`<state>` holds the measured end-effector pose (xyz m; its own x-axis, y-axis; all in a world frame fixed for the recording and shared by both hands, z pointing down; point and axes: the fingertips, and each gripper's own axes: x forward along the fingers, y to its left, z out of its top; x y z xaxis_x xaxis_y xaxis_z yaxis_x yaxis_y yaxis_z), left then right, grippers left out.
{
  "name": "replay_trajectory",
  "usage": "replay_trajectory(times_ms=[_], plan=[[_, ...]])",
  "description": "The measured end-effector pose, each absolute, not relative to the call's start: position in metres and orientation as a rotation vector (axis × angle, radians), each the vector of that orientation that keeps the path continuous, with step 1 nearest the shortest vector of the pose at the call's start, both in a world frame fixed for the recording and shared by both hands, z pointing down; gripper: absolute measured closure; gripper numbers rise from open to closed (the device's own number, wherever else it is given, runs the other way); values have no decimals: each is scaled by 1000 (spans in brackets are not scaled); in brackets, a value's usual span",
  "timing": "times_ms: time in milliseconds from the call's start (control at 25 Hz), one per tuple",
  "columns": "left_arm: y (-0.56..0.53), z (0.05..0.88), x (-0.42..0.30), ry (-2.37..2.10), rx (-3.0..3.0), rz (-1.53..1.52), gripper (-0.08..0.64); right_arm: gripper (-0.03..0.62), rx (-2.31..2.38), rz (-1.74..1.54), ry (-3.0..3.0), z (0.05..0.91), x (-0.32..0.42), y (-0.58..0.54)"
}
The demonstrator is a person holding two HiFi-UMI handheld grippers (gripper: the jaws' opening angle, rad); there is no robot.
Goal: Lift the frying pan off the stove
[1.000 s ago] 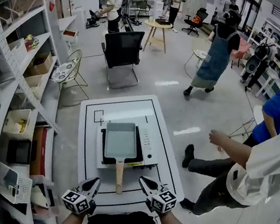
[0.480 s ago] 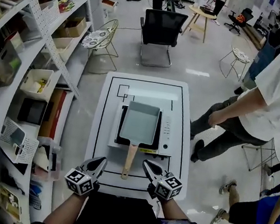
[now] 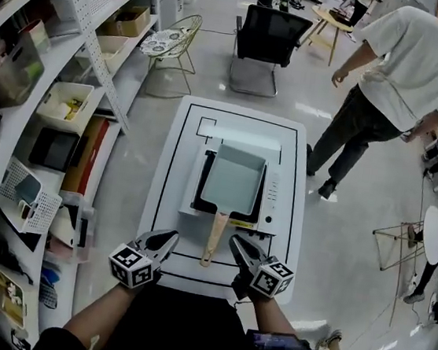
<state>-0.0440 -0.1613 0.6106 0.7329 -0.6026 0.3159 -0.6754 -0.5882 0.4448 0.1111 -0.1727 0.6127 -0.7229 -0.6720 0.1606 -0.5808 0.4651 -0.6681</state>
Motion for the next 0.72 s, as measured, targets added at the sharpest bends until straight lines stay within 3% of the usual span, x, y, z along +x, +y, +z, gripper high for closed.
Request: replay_trajectory(times_ms=[80,280,720], plan=[[-159,612,-43,-954,2387,173,551,538,-1089,-1139,2577,613,107,-170],[-159,618,-50,-951,2369,161,551,401,-1000,-1371,2378,618,99,-180],[-149,613,-61,-949,2349,177,551,352,-879,-1603,2200,621,67,-191]])
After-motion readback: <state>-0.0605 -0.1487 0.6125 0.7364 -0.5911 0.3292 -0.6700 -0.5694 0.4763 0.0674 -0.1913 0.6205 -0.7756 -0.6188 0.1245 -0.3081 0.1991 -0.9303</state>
